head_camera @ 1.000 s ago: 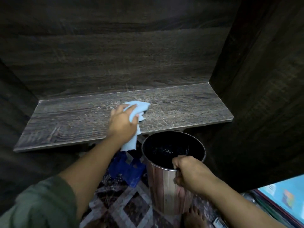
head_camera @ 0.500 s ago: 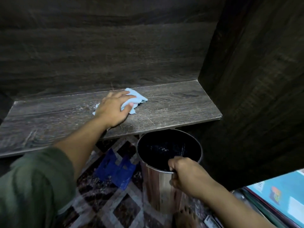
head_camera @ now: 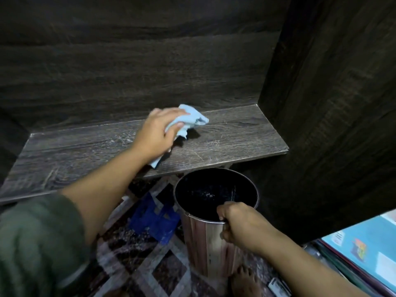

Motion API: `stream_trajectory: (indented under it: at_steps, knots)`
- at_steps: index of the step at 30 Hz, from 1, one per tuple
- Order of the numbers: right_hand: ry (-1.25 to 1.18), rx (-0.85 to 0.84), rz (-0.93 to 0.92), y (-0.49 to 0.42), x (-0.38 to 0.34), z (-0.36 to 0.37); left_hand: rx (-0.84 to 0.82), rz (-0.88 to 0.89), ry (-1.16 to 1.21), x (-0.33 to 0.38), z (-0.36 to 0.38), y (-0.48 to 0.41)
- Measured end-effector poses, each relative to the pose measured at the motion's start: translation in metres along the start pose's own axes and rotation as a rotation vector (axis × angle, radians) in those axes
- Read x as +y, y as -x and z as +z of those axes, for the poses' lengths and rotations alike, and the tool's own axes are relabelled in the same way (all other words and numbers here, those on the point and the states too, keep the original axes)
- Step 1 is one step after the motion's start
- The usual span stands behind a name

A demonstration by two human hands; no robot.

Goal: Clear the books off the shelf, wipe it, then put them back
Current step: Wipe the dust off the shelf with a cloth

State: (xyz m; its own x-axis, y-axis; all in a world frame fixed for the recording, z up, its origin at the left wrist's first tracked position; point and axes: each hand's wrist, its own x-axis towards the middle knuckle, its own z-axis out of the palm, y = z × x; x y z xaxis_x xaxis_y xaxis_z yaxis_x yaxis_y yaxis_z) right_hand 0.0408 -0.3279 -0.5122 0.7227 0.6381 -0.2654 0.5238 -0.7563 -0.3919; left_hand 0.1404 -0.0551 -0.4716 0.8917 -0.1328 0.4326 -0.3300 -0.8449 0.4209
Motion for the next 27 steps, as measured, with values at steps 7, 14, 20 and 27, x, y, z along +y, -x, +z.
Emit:
stream_trajectory:
  at_steps: [7, 14, 20, 27]
  knots:
    - [-0.018, 0.0, 0.036, -0.014, -0.01, 0.0, -0.247, -0.062, -0.206, 0.035, 0.008, 0.052]
    - [0.04, 0.019, -0.02, -0.013, -0.035, -0.005, -0.311, -0.159, -0.26, 0.089, -0.049, 0.223]
    - [0.049, -0.011, -0.113, -0.02, -0.072, -0.005, -0.324, -0.126, -0.335, 0.074, -0.039, 0.206]
    - [0.047, -0.018, -0.115, -0.044, -0.103, 0.001, -0.324, -0.111, -0.259, 0.051, -0.039, 0.191]
